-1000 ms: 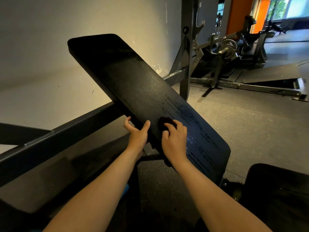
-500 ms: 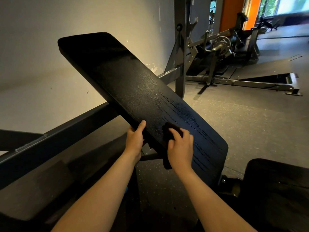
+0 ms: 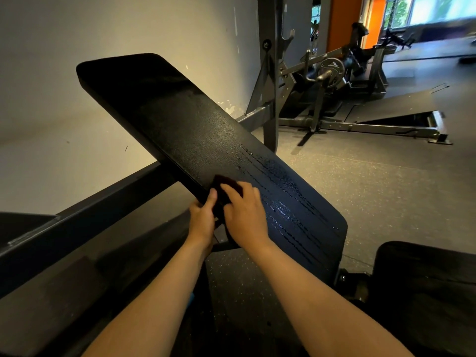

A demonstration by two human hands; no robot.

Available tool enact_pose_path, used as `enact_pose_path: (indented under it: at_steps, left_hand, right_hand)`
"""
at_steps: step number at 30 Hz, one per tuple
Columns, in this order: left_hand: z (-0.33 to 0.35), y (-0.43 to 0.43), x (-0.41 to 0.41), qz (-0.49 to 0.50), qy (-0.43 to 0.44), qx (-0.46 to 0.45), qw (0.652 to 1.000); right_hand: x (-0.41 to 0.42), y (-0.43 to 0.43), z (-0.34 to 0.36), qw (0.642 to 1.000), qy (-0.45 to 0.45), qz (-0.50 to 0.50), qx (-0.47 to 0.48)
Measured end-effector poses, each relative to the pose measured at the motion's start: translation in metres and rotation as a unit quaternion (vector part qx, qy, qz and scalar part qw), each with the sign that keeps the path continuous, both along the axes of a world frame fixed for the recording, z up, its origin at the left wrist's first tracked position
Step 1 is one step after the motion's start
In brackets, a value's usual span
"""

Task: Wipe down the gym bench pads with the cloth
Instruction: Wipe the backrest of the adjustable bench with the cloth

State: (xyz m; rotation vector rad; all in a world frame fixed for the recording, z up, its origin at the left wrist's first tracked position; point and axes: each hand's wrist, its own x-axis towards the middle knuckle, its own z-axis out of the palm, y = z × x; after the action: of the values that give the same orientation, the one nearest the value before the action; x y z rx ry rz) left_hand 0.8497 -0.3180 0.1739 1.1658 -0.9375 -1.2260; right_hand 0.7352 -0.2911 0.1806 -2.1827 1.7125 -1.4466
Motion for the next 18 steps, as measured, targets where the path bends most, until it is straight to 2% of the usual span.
enact_pose_path:
  at_steps: [3,6,8,12,15,18]
  left_hand:
    - [0.0,0.001,-0.004,0.015,0.013,0.01,1.0]
    - [0.002,0.004,-0.005,0.012,-0.003,0.019,1.0]
    - [0.006,0.006,-0.004,0.005,-0.006,0.012,1.0]
    - [0.013,0.011,0.005,-0.038,-0.004,0.019,0.999]
    - [0.01,0.015,0.02,-0.128,0.064,0.058,0.988]
    - [0.004,0.014,0.03,-0.155,0.127,0.062,0.978]
  right_hand:
    - [-0.023,0.027,-0.029,0.994,-0.05,-0.088,0.03]
    - [-0.025,0.036,-0.036,0.983,-0.109,-0.132,0.06]
    - [-0.013,0.031,-0.025,0.985,-0.117,-0.12,0.05]
    - [0.027,0.005,0.012,0.992,-0.12,-0.022,0.014]
    - [0.052,-0.009,0.034,0.998,-0.053,0.045,0.01]
    - [0.054,-0.014,0.031,0.999,0.022,0.038,-0.012]
